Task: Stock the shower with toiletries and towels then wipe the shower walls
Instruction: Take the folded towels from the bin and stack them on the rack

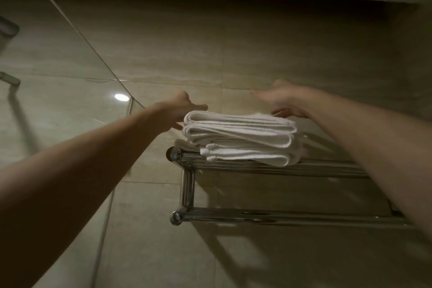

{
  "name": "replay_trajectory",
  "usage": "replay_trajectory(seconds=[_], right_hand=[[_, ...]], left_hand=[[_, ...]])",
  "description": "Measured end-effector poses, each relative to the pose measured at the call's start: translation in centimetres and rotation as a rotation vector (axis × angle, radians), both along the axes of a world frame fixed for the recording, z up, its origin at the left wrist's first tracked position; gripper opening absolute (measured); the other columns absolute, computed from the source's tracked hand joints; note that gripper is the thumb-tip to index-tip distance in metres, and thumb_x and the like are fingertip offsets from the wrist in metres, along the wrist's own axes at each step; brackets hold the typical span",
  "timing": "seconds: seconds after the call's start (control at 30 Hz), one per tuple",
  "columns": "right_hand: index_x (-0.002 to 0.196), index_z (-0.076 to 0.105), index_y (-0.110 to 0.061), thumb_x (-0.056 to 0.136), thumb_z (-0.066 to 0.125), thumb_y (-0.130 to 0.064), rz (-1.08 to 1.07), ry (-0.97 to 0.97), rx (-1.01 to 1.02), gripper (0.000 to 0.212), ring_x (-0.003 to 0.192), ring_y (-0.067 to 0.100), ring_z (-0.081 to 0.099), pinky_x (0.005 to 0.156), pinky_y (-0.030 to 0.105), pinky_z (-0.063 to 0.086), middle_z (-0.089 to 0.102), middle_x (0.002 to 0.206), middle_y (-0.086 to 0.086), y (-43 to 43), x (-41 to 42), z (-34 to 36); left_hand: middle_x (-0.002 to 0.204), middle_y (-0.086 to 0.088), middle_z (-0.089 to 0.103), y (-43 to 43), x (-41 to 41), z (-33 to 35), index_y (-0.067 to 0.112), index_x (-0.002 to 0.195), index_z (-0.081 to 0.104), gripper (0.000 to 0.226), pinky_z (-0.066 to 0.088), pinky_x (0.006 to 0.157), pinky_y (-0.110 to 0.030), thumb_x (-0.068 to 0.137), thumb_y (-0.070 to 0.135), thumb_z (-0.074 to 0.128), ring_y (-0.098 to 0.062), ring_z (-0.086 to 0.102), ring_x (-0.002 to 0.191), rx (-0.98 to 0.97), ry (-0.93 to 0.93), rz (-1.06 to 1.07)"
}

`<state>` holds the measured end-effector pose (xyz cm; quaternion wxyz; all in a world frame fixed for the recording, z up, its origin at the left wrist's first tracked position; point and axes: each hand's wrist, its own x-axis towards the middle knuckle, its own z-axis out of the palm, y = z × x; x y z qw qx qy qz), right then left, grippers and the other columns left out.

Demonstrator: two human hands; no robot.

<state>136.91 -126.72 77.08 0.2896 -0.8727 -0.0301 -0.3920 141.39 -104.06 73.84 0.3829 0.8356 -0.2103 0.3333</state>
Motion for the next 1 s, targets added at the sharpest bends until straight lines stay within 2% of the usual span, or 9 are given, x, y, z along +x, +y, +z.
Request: replay_trajectory(seconds=[0.07,0.17,0.33,0.43,0.57,0.67,0.77,0.9,1.0], right_hand=[[0.134,0.052,-0.005,0.097,0.06,-0.045,0.062,0.014,-0.098,0.055,0.101,0.023,0.065,0.082,0.038,0.058,0.061,0.117,0.007,-0.1,-0.7,-0.1],[0.107,0.069,-0.009,0.1,0.058,-0.034,0.117,0.015,-0.236,0.028,0.093,0.019,0.071,0.074,0.03,0.059,0.072,0.104,0.005,-0.5,-2.2,-0.9],[0.093,0.076,-0.025,0.097,0.046,-0.062,0.062,0.136,-0.394,0.048,0.1,0.017,0.067,0.092,0.037,0.049,0.072,0.111,-0.003,-1.2,-4.4,-3.7],[0.106,0.075,-0.026,0.098,0.048,-0.059,0.14,0.031,-0.352,0.043,0.109,0.017,0.062,0.1,0.039,0.046,0.069,0.12,-0.002,-2.0,-6.3,-6.1],[0.12,0.07,-0.022,0.097,0.054,-0.053,0.143,-0.101,-0.311,0.042,0.113,0.018,0.062,0.102,0.037,0.047,0.069,0.122,-0.001,-3.8,-9.1,-9.9],[0.125,0.066,-0.027,0.093,0.06,-0.049,0.113,-0.116,-0.316,0.039,0.113,0.015,0.063,0.102,0.036,0.049,0.069,0.123,-0.005,-6.3,-12.1,-13.3],[0.13,0.063,-0.026,0.093,0.062,-0.043,0.036,-0.027,-0.414,0.041,0.119,0.018,0.062,0.102,0.03,0.047,0.067,0.128,-0.001,-9.8,-16.3,-16.9],[0.123,0.069,-0.022,0.093,0.063,-0.037,-0.083,0.086,-0.439,0.034,0.116,0.02,0.064,0.096,0.028,0.047,0.071,0.122,0.002,-14.6,-22.4,-22.0],[0.118,0.071,-0.021,0.092,0.062,-0.035,-0.124,0.222,-0.433,0.031,0.112,0.018,0.066,0.097,0.029,0.05,0.072,0.118,0.001,-18.8,-26.6,-27.1]], left_hand=[[0.105,-0.01,0.065,0.0,-0.5,-0.1,0.002,0.115,0.06,0.035,0.053,0.076,-0.029,0.098,0.032,0.061,-0.023,0.063,0.093,0.027,-0.108,-0.074],[0.091,-0.007,0.071,-0.2,-3.0,-0.6,0.009,0.097,0.069,0.031,0.05,0.068,-0.023,0.098,0.037,0.057,-0.02,0.066,0.081,0.211,-0.177,-0.174],[0.094,-0.001,0.075,-0.3,-6.7,-1.9,0.017,0.101,0.075,0.067,0.05,0.079,-0.034,0.085,0.075,0.045,-0.022,0.069,0.091,0.43,-0.082,-0.061],[0.1,-0.01,0.071,-1.5,-8.1,-4.2,0.014,0.107,0.07,0.092,0.053,0.082,-0.044,0.072,0.092,0.036,-0.03,0.066,0.091,0.466,-0.157,0.012],[0.129,-0.011,0.061,-4.0,-10.1,-8.3,0.023,0.136,0.051,0.085,0.05,0.092,-0.044,0.083,0.085,0.029,-0.027,0.058,0.108,0.518,-0.335,0.285],[0.156,-0.006,0.039,-6.0,-13.0,-11.5,0.031,0.149,0.037,0.088,0.026,0.114,-0.049,0.08,0.085,0.03,-0.029,0.038,0.139,0.653,-0.423,0.249],[0.154,-0.007,0.042,-9.0,-15.7,-15.7,0.028,0.151,0.038,0.072,0.036,0.11,-0.042,0.09,0.062,0.055,-0.027,0.043,0.136,0.67,-0.342,0.027],[0.143,-0.002,0.054,-14.3,-18.8,-22.0,0.029,0.145,0.044,0.059,0.048,0.098,-0.036,0.094,0.056,0.056,-0.022,0.057,0.122,0.701,-0.166,-0.111],[0.141,0.0,0.057,-18.8,-20.4,-27.4,0.031,0.141,0.048,0.054,0.049,0.1,-0.039,0.094,0.056,0.056,-0.021,0.058,0.124,0.698,-0.005,-0.252]])
